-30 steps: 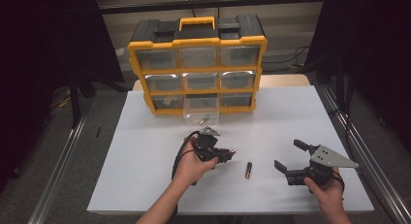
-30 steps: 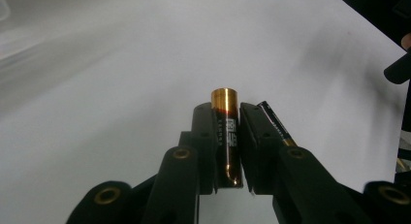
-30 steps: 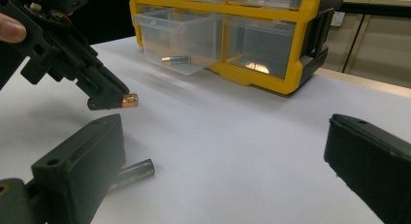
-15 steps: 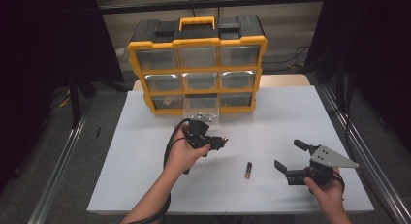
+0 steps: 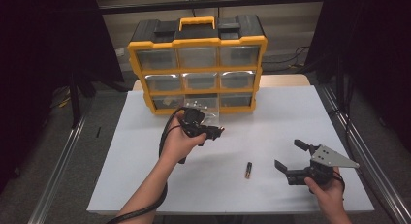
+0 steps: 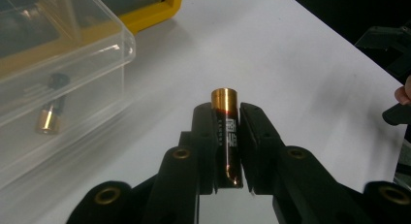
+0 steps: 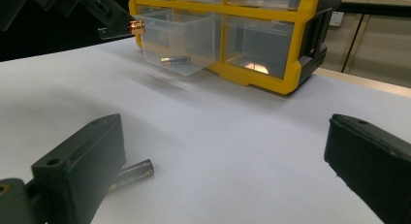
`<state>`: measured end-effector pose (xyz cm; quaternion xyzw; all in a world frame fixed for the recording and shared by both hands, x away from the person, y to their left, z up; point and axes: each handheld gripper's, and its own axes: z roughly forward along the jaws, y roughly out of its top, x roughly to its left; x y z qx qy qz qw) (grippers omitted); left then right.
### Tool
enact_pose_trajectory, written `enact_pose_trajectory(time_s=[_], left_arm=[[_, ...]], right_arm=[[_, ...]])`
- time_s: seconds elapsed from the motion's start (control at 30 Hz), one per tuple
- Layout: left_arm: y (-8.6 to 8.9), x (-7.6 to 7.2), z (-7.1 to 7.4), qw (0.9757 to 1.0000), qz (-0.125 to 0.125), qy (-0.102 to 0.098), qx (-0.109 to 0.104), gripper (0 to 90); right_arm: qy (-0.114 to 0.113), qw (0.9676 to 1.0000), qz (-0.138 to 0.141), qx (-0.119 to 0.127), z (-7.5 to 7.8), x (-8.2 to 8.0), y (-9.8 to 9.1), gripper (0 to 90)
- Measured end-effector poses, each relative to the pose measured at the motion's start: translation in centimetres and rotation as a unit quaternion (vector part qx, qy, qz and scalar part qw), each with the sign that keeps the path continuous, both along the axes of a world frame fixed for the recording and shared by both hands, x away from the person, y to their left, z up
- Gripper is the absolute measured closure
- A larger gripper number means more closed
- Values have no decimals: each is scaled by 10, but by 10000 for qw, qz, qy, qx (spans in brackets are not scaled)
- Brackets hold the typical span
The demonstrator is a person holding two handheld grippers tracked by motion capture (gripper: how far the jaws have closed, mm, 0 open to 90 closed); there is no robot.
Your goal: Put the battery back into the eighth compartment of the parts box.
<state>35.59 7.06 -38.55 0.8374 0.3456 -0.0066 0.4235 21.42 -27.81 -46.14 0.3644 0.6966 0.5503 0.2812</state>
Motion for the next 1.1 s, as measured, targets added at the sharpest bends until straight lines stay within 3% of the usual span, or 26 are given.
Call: enact_pose_trajectory(time_s=[0.63, 0.87, 0.9, 1.1], left_arm=[[5, 15, 26, 9999, 93, -98, 23, 773], [7, 20, 32, 9998, 186, -75, -46, 773], [7, 21, 32, 9996, 242, -57, -131, 773], [10, 29, 37, 9993, 352, -83, -129, 773]], right_arm=[[3, 9999, -57, 94, 1, 0, -3, 1], [-2, 9998, -75, 158, 1, -1, -3, 0], [-2, 9998, -74, 159, 1, -1, -3, 0], [0, 9999, -79, 139, 1, -1, -4, 0]])
